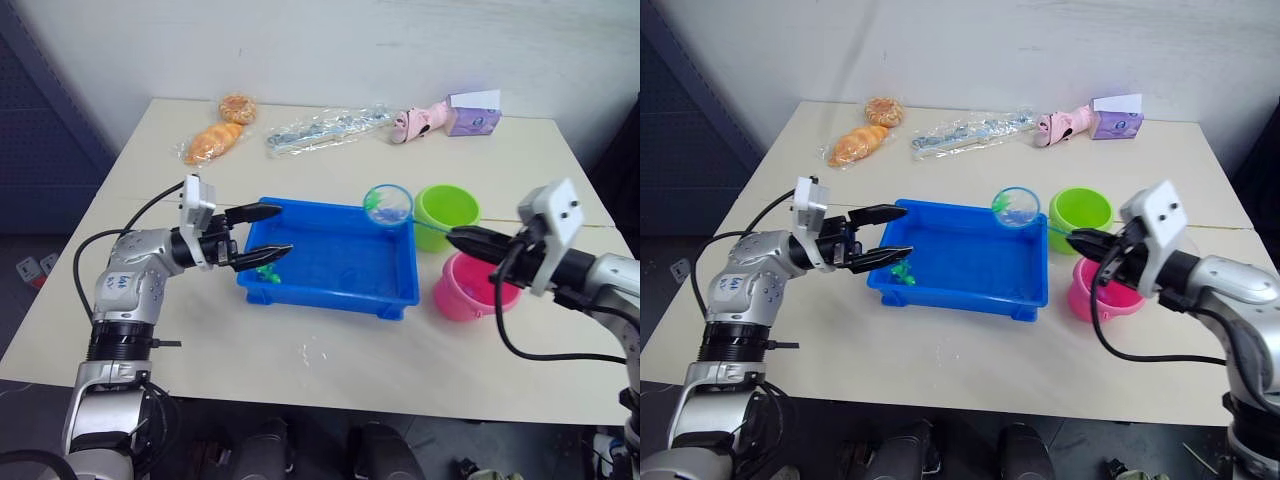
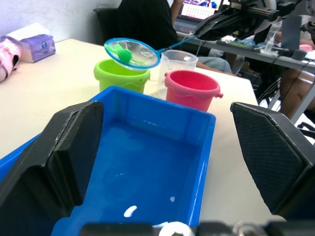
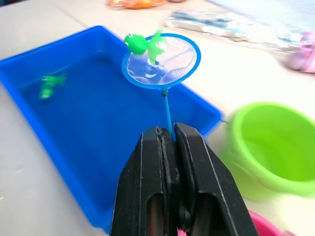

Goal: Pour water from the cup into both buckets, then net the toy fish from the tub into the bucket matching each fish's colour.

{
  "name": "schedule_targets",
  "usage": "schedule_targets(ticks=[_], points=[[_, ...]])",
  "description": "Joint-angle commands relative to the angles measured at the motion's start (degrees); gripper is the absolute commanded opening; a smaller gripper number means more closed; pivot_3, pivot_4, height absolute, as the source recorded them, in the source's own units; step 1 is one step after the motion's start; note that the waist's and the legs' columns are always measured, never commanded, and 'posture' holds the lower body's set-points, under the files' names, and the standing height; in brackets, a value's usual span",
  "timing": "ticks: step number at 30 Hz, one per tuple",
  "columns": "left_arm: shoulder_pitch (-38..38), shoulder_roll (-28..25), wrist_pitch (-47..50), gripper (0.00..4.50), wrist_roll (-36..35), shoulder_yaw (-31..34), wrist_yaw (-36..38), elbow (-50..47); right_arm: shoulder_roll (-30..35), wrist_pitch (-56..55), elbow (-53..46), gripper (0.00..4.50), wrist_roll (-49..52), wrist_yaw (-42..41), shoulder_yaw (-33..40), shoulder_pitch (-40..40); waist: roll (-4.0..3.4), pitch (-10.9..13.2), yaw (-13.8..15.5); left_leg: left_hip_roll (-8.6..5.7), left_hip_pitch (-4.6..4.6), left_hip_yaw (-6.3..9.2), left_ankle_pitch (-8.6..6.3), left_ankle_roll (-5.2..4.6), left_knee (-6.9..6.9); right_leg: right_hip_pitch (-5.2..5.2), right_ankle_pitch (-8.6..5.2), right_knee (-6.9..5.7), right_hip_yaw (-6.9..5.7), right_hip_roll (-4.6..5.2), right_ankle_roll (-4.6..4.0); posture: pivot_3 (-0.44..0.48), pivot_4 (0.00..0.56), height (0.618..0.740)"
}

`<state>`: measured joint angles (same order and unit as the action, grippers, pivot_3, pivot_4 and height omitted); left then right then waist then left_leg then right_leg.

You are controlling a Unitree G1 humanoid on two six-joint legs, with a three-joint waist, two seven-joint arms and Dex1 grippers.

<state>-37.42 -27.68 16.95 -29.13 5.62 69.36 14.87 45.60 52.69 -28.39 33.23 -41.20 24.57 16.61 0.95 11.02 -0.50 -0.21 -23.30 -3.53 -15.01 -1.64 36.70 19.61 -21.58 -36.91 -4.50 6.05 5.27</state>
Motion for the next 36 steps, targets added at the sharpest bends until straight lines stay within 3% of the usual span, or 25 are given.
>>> schedule_targets(ticks=[1, 11, 19, 23, 27, 33, 36], points=[[-1.9, 1.3, -0.1, 4.44, -1.1, 0.4, -0.8, 0.3, 2.6, -0.3, 2.5, 0.0, -1.4, 3.0, 4.6, -0.1, 0.0, 0.0, 0.3, 0.0, 0.0, 0.0, 0.01, 0.0, 0.01, -0.01, 0.0, 0.01, 0.0, 0.0, 0.0, 0.0, 0.15, 0.74], [-1.3, 3.2, -1.3, 4.44, -0.2, 0.0, -1.1, 1.0, 6.4, -17.1, 8.9, 0.0, -18.8, 9.5, -3.4, -4.9, 0.0, 0.0, 0.4, 0.01, 0.0, -0.05, 0.05, 0.04, 0.02, 0.0, 0.0, 0.02, 0.03, -0.06, 0.01, 0.0, 0.15, 0.74], [-1.5, 3.0, -2.9, 4.44, 0.6, 0.0, -1.1, 2.1, 9.7, -36.5, 13.1, 0.0, -34.7, 13.0, -7.7, -10.7, 0.0, 0.0, 0.5, 0.01, 0.0, -0.04, 0.06, 0.05, 0.04, -0.02, -0.01, 0.04, 0.02, -0.08, 0.01, 0.0, 0.15, 0.74], [-1.5, 3.3, -3.5, 4.44, 0.8, -0.4, -1.0, 2.2, 14.0, -51.6, 18.8, 0.0, -46.6, 16.9, -12.0, -12.9, 0.0, 0.0, 0.5, 0.01, 0.0, -0.06, 0.07, 0.06, 0.06, 0.0, -0.01, 0.04, 0.04, -0.09, 0.02, 0.0, 0.15, 0.74], [-1.9, 3.5, -4.1, 4.44, 1.1, -0.9, -0.6, 2.8, 16.6, -58.9, 24.4, 0.0, -54.4, 20.9, -14.6, -12.1, -0.01, 0.0, 0.4, 0.03, 0.01, -0.07, 0.08, 0.08, 0.1, -0.01, -0.01, 0.04, 0.05, -0.12, 0.02, 0.0, 0.15, 0.74], [-2.0, 2.9, -4.8, 4.44, 1.2, -0.9, 0.0, 3.1, 15.1, -63.4, 26.9, 0.0, -56.3, 23.4, -14.5, -9.5, -0.01, 0.0, 0.4, 0.09, 0.01, -0.07, 0.1, 0.12, 0.19, -0.02, -0.01, 0.02, 0.07, -0.17, 0.02, 0.0, 0.15, 0.74], [-1.4, 1.1, -5.7, 4.44, 1.4, -0.2, 1.2, 3.6, 9.4, -58.2, 23.0, 0.0, -45.9, 20.8, -10.8, -6.4, -0.01, 0.0, 0.3, 0.16, 0.01, -0.06, 0.12, 0.15, 0.21, -0.03, -0.01, 0.02, 0.07, -0.24, 0.02, 0.0, 0.15, 0.74]])
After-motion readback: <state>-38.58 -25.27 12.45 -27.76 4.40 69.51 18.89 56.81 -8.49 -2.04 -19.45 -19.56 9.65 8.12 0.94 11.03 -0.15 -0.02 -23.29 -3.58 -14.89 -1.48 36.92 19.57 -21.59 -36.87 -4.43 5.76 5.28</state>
